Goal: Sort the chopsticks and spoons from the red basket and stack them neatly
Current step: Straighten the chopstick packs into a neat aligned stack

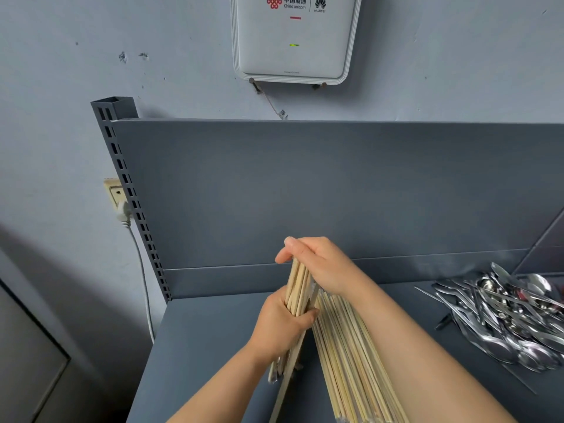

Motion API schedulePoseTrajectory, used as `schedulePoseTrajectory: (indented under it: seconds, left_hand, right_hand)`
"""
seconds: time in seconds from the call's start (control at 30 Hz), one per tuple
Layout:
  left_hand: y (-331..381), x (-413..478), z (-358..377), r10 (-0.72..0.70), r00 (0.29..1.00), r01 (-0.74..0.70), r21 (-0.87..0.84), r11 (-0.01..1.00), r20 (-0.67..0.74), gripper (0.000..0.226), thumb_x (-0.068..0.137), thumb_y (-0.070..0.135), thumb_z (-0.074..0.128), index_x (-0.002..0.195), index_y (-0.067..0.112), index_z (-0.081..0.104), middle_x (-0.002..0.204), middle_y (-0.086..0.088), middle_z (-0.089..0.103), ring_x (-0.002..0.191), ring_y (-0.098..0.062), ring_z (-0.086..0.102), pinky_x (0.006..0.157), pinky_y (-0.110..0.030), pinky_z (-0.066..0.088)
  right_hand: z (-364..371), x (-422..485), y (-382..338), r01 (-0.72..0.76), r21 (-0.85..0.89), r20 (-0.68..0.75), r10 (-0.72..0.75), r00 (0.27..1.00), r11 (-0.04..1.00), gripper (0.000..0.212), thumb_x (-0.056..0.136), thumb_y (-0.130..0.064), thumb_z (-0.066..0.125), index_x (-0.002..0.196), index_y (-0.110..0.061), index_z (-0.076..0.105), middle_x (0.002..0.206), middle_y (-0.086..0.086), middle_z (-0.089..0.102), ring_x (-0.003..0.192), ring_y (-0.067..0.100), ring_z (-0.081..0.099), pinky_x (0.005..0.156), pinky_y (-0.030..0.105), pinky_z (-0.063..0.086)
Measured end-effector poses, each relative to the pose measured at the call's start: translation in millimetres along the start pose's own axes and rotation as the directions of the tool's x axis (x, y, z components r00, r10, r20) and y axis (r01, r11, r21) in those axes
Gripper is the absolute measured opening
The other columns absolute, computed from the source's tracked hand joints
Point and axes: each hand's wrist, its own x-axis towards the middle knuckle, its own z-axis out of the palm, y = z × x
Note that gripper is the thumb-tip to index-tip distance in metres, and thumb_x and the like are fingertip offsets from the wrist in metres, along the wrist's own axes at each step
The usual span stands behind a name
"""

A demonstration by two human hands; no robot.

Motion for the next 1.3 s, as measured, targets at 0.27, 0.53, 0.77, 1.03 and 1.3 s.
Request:
schedulePoseTrajectory:
  seconds: [0.27, 0.53, 0.77, 1.03, 1.3]
  left_hand:
    - [15, 15, -11, -0.071, 0.991, 0.042, -0.239, 0.97, -0.113, 0.02, 0.081, 0.012, 0.076, 0.086, -0.002, 0.064, 0.077, -0.019, 0.069, 0.068, -0.02, 0.066, 0.063, -0.027, 0.055]
    - [32, 20, -12, 0.043, 0.992, -0.068, -0.211, 0.975, -0.121, 0.016, 0.077, 0.007, 0.079, 0.079, 0.0, 0.064, 0.068, -0.006, 0.063, 0.064, -0.012, 0.059, 0.063, -0.024, 0.052]
    - [7, 2, -7, -0.041, 0.999, 0.041, -0.219, 0.975, 0.006, 0.034, 0.078, 0.011, 0.079, 0.08, -0.01, 0.052, 0.068, -0.016, 0.053, 0.064, -0.02, 0.051, 0.065, -0.032, 0.052]
    - [1, 2, 8, 0.0, 0.997, -0.005, -0.077, 0.997, -0.074, 0.028, 0.075, 0.017, 0.081, 0.079, 0.026, 0.055, 0.062, 0.014, 0.051, 0.059, 0.0, 0.045, 0.059, -0.014, 0.042]
    - [1, 6, 16, -0.326, 0.936, 0.305, -0.156, 0.94, -0.136, 0.017, 0.086, 0.016, 0.07, 0.093, 0.008, 0.057, 0.069, -0.007, 0.065, 0.054, -0.016, 0.064, 0.056, -0.034, 0.059]
  right_hand:
    - [-9, -21, 32, -0.118, 0.207, -0.124, 0.146, 0.981, 0.971, 0.04, 0.1, -0.026, 0.05, 0.139, -0.025, 0.047, 0.135, -0.006, 0.056, 0.126, 0.007, 0.051, 0.104, 0.025, 0.042]
    - [-17, -18, 14, 0.094, 0.277, -0.231, -0.028, 0.973, 0.956, 0.03, 0.086, -0.002, 0.068, 0.101, -0.027, 0.071, 0.097, -0.004, 0.075, 0.095, 0.01, 0.07, 0.088, 0.024, 0.055]
    - [-7, -27, 21, 0.081, 0.356, -0.294, 0.029, 0.955, 0.931, 0.022, 0.083, 0.002, 0.07, 0.096, -0.016, 0.07, 0.089, 0.001, 0.074, 0.087, 0.015, 0.07, 0.078, 0.026, 0.056]
    - [-8, -23, 0, 0.142, 0.207, -0.094, -0.125, 0.988, 0.968, 0.031, 0.1, -0.011, 0.049, 0.128, -0.013, 0.062, 0.129, -0.005, 0.062, 0.118, -0.005, 0.054, 0.095, 0.007, 0.039]
    - [-29, -36, 51, -0.092, 0.27, -0.32, 0.18, 0.93, 0.958, 0.032, 0.099, -0.022, 0.054, 0.13, -0.023, 0.058, 0.127, -0.014, 0.059, 0.114, -0.012, 0.054, 0.085, 0.001, 0.04]
